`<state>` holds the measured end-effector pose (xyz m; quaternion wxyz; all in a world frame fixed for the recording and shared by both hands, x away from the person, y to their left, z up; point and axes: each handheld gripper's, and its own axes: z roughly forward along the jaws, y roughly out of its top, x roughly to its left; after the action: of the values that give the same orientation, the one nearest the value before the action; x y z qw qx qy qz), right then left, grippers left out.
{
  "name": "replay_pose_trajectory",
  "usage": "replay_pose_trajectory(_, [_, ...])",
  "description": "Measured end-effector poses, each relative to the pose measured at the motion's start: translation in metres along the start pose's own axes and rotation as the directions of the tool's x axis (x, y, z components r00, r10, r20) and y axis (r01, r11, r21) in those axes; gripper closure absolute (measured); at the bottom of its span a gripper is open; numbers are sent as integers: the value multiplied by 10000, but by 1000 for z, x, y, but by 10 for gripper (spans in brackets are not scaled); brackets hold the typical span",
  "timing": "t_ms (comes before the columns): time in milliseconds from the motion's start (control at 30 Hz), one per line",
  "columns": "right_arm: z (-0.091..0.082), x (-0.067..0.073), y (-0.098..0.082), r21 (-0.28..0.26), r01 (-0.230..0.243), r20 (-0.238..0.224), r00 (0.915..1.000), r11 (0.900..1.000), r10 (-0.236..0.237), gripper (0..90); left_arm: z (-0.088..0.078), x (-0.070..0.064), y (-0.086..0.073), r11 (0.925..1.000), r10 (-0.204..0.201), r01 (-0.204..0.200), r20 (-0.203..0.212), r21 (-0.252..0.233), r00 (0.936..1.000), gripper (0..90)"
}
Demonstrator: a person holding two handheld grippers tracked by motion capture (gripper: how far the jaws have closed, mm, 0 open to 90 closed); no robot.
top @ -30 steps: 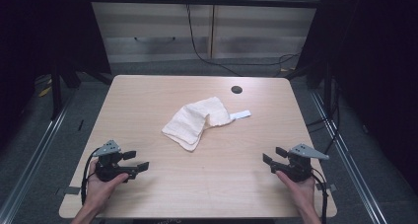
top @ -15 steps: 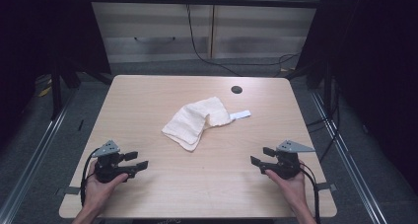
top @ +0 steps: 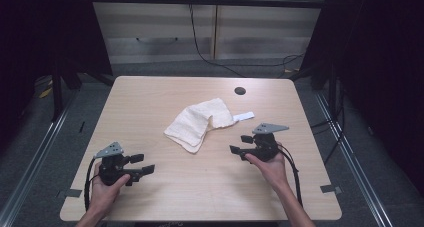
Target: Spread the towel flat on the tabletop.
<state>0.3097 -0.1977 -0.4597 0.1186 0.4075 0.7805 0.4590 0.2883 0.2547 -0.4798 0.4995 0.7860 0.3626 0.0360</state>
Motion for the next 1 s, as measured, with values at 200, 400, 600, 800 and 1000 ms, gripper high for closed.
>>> replay_pose_trajectory(200, [28,-5,27,59,64,-574,9983,10000,-61,362,-7,3,-1,9993,-120,119,-30,-360,9999,185])
replay_pose_trajectory(400, [53,-12,46,640,489,-687,9966,9968,-444,367,-9,7,-3,9991,-4,5,33,-413,10000,157])
replay_pose_trajectory(600, [82,-27,67,995,497,-800,9959,9938,-418,388,-7,7,-4,9997,105,-104,35,-226,9999,159])
replay_pose_trajectory(800, [106,-40,85,1128,367,-781,9966,9929,-279,373,-8,8,-4,9997,110,-111,-26,-230,9999,161])
replay_pose_trajectory(1000, [134,-43,92,1489,406,-852,9960,9880,-281,437,-9,10,-4,9997,-14,14,-33,-247,10000,161])
